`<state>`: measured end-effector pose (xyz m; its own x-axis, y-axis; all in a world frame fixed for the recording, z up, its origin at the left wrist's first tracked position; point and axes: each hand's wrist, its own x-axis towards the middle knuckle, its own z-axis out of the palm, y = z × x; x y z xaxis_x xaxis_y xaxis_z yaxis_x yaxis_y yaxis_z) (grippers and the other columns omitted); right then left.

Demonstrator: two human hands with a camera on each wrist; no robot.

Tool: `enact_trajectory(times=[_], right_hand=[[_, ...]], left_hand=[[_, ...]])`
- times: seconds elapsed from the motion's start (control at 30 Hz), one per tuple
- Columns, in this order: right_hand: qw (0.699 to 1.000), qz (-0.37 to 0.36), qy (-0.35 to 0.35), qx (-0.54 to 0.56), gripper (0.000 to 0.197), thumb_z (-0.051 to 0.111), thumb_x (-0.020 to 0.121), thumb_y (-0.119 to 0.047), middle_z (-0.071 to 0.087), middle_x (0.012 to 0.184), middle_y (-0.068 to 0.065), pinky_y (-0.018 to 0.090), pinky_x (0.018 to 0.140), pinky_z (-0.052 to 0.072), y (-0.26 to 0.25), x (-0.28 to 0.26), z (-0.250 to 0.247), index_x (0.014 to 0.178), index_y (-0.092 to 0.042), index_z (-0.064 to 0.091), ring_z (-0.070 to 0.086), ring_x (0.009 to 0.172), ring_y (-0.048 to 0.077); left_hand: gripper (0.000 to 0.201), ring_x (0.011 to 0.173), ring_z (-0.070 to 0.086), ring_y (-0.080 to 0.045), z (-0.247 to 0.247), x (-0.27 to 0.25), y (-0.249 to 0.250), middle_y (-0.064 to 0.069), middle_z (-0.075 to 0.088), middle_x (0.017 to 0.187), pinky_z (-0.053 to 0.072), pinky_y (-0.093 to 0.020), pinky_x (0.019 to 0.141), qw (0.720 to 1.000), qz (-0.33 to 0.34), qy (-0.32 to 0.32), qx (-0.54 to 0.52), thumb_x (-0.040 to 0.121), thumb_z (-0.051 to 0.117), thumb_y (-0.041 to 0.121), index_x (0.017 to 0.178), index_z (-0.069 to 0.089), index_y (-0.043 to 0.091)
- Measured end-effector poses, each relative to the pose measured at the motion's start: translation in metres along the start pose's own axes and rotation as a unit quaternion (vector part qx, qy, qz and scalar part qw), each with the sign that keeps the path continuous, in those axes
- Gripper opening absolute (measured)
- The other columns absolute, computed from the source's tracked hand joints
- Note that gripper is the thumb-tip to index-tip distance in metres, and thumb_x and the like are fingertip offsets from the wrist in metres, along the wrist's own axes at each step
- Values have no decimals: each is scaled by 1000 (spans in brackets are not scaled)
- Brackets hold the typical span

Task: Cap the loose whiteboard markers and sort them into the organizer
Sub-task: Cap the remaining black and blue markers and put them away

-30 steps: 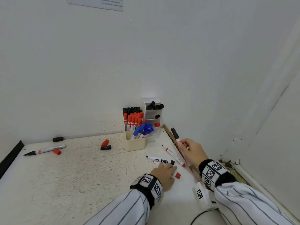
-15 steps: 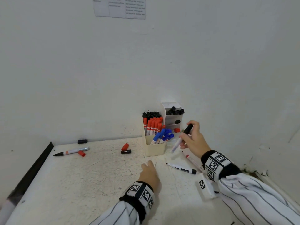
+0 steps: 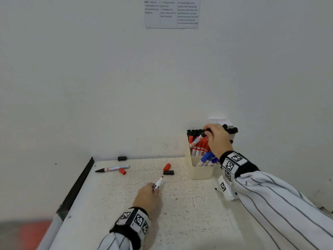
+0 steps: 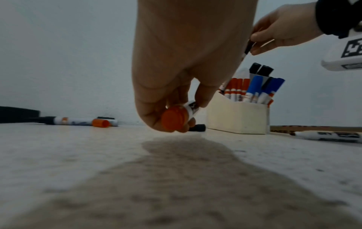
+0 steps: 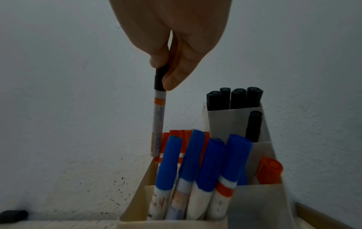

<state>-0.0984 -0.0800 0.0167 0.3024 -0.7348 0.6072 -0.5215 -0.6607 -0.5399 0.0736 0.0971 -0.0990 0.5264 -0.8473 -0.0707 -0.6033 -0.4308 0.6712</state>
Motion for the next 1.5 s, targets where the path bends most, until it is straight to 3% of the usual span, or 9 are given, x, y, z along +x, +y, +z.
enact_trajectory(times=[0.27,0.4,0.57,0.67,0.73,1.17,1.27,1.4,1.5], right_hand=[[992,-33,122,-10,21,45,90,4,56,108,23,0,80,29,-5,29,-18,105,7,60,55,91,25],[983,-42,178,-17,20,43,90,6,54,105,26,5,76,30,5,35,-50,103,9,59,54,89,30],[981,-61,174,-56,16,46,88,9,54,97,29,2,73,34,39,16,-77,97,10,59,53,77,28],[984,-64,154,-62,13,50,87,8,56,92,24,23,66,46,64,4,-77,95,6,60,59,71,35],[988,-63,129,-58,13,53,86,8,57,90,21,19,64,48,74,-3,-72,93,5,62,60,68,34],[986,90,-14,-139,16,56,86,0,65,96,24,32,79,41,83,-9,-28,94,5,69,58,88,36],[985,97,14,-141,21,50,86,2,63,101,20,32,78,43,76,-16,-22,96,2,68,58,90,34],[993,-21,92,-70,14,55,80,9,59,91,17,20,67,41,32,-24,-11,85,3,66,55,75,25],[998,-47,-10,28,15,55,82,7,59,84,5,6,65,39,-8,-27,11,87,-2,66,50,68,10]], left_hand=[[35,103,58,-24,-25,20,-28,-11,60,120,48,-31,90,997,-49,30,-56,96,47,25,127,51,8],[38,99,55,-20,-24,23,-26,-13,59,122,40,-23,80,995,-44,43,-84,98,43,25,130,48,6],[38,108,55,-26,-19,27,-24,-15,59,122,42,-30,88,993,-54,43,-97,98,43,24,130,49,4],[38,110,55,-26,-16,24,-23,-14,59,123,40,-27,87,993,-61,39,-94,98,44,24,129,49,4],[38,110,54,-25,-16,23,-22,-13,58,123,39,-26,86,993,-61,41,-92,98,44,25,130,49,4],[35,94,55,-20,-18,26,-26,-12,63,109,40,-25,80,990,-83,53,-101,98,41,24,123,56,4],[34,91,52,-18,-18,26,-26,-14,61,116,38,-22,77,989,-91,61,-104,100,38,22,122,55,3],[32,89,50,-17,-18,26,-27,-14,60,117,36,-22,74,987,-90,71,-112,99,37,20,119,55,3],[35,92,52,-16,-17,27,-28,-12,58,122,39,-21,75,983,-89,84,-138,99,40,21,128,50,5]])
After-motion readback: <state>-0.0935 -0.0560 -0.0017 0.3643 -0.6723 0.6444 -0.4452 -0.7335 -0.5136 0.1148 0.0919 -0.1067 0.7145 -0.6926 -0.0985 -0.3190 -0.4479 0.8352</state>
